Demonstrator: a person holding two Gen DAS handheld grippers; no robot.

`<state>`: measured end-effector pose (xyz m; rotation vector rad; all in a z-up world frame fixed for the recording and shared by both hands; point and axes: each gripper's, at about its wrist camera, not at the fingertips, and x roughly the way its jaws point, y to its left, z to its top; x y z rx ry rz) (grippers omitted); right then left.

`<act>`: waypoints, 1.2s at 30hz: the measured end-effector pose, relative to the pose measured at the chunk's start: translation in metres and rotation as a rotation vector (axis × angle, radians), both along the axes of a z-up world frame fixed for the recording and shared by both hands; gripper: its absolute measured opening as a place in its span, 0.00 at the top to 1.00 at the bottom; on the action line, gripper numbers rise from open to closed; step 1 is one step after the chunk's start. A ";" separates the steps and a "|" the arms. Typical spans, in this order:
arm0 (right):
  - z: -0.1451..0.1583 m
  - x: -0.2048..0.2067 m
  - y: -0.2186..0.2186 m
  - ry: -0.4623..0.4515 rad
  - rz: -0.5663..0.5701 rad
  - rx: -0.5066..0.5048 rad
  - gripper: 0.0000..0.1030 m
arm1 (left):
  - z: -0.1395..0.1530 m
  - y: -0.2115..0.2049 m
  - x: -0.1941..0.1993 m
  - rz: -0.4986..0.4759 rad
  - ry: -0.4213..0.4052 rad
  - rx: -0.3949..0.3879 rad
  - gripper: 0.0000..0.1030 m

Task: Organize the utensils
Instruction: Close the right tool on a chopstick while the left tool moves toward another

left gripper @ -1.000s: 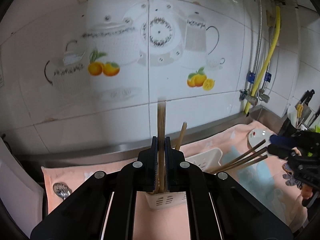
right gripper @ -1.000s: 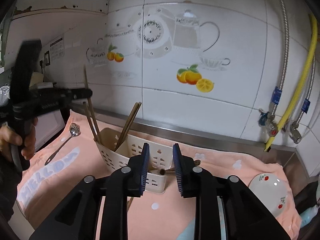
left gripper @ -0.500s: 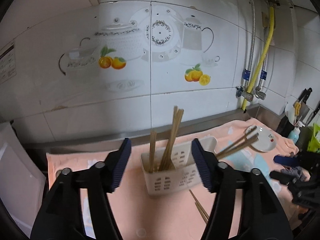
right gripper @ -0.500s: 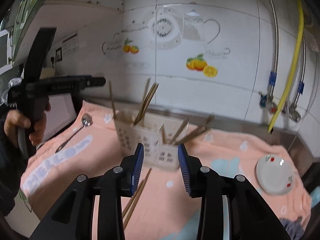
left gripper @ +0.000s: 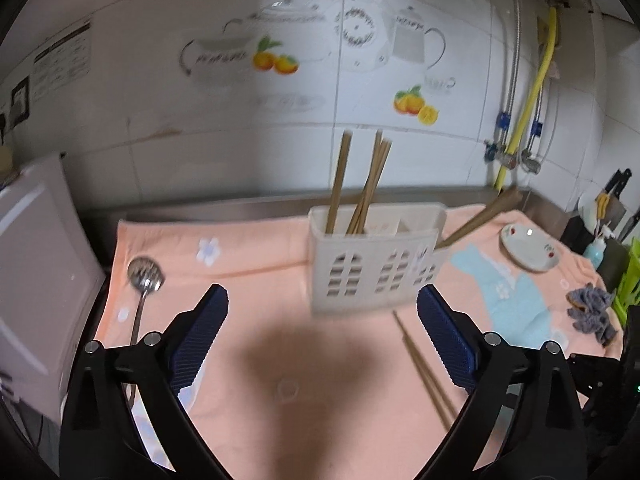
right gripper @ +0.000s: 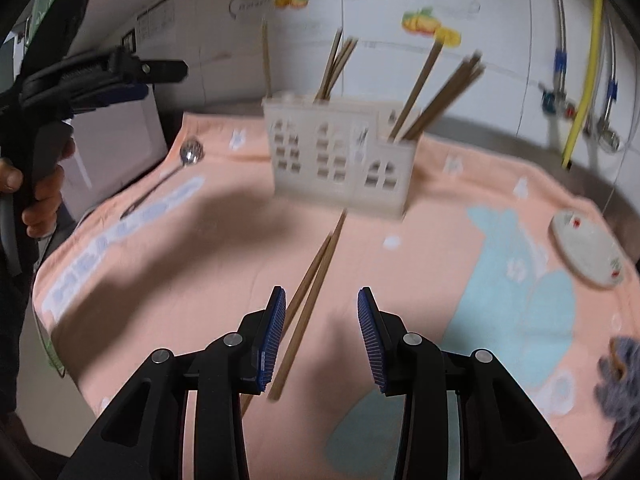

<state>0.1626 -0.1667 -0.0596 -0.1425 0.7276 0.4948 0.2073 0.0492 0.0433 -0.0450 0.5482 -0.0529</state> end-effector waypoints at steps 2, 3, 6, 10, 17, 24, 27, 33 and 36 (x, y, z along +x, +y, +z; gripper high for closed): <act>-0.009 -0.002 0.003 0.014 -0.005 -0.009 0.65 | -0.008 0.003 -0.005 0.015 0.013 0.013 0.06; -0.013 -0.002 0.004 0.025 -0.009 -0.003 0.65 | -0.011 0.004 -0.008 0.024 0.017 0.018 0.05; -0.025 0.000 0.008 0.051 -0.012 0.008 0.68 | -0.023 0.011 -0.016 0.041 0.039 -0.003 0.05; -0.038 0.005 0.015 0.089 -0.012 0.017 0.74 | -0.037 0.018 -0.024 0.067 0.069 -0.022 0.05; -0.049 0.018 0.019 0.123 -0.036 0.029 0.82 | -0.058 0.025 -0.033 0.100 0.111 -0.027 0.05; -0.056 0.027 0.022 0.150 -0.046 0.035 0.85 | -0.071 0.025 -0.035 0.101 0.142 -0.034 0.05; -0.056 0.029 0.024 0.155 -0.048 0.034 0.87 | -0.075 0.024 -0.035 0.101 0.149 -0.035 0.05; -0.060 0.032 0.028 0.164 -0.058 0.026 0.90 | -0.081 0.024 -0.037 0.102 0.162 -0.042 0.05; -0.060 0.031 0.031 0.154 -0.061 0.012 0.91 | -0.084 0.022 -0.038 0.102 0.170 -0.048 0.05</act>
